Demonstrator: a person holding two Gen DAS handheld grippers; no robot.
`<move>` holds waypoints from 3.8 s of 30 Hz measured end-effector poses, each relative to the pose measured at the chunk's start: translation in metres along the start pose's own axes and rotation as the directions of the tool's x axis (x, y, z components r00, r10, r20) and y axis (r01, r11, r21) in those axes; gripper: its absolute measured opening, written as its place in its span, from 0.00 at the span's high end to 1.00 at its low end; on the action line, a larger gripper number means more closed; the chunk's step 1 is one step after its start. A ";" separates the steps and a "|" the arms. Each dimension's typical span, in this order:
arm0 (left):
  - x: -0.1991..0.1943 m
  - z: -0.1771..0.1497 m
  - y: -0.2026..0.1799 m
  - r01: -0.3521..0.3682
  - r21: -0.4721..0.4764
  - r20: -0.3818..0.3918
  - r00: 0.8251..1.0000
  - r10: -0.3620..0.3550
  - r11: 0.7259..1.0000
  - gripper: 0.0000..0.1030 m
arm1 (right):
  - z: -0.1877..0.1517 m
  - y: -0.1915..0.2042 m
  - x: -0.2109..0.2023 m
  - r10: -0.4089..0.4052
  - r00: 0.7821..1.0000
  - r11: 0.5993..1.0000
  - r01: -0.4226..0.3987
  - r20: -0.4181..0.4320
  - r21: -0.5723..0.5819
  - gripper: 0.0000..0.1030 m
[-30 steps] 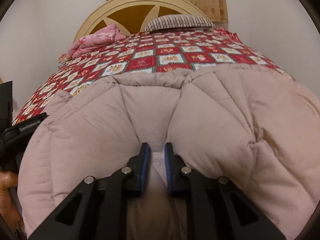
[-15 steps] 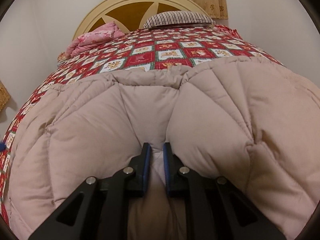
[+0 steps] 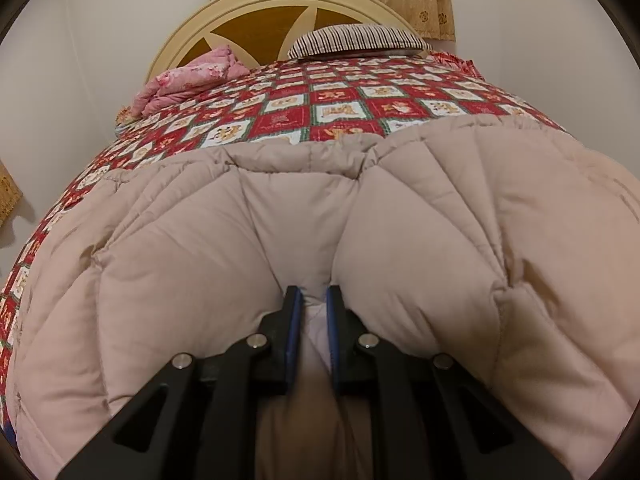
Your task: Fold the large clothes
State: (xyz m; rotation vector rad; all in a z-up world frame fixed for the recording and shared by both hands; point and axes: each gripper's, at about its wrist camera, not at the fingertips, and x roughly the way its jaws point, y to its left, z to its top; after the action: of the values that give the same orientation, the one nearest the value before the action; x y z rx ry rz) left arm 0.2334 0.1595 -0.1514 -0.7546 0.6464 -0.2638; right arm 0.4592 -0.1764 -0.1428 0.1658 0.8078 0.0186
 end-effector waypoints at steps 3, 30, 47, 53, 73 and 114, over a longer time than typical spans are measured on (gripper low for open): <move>0.008 -0.007 0.009 -0.044 -0.086 0.001 0.999 0.044 0.995 0.02 | 0.000 0.000 0.000 0.002 1.000 1.000 -0.002 0.000 0.001 0.87; 0.059 0.016 -0.008 0.171 -0.165 0.116 0.981 -0.153 0.971 0.02 | -0.032 0.006 -0.049 0.102 0.990 0.991 -0.093 -0.094 0.091 0.81; 0.024 0.045 -0.098 0.492 0.229 -0.125 0.871 -0.475 0.840 0.26 | -0.056 0.037 -0.032 0.391 0.904 0.900 -0.336 -0.175 0.277 0.80; -0.023 0.042 -0.101 0.546 0.248 -0.158 0.838 -0.523 0.800 0.26 | -0.087 0.109 -0.045 0.636 0.741 0.759 -0.549 -0.215 0.350 0.87; -0.025 -0.050 -0.177 0.718 0.412 -0.587 0.680 -0.440 0.561 0.26 | -0.158 0.031 -0.195 0.413 0.889 0.792 -0.458 0.197 0.404 0.58; -0.006 0.011 -0.147 0.404 0.410 -0.242 0.913 -0.329 0.818 0.21 | -0.087 0.009 -0.222 0.363 0.910 0.930 -0.365 0.200 -0.026 0.91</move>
State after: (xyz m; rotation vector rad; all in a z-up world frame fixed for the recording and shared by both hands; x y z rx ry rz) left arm 0.2362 0.0639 -0.0394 -0.3990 0.5555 -0.8150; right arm 0.2436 -0.1731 -0.0414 0.3237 0.5642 0.3458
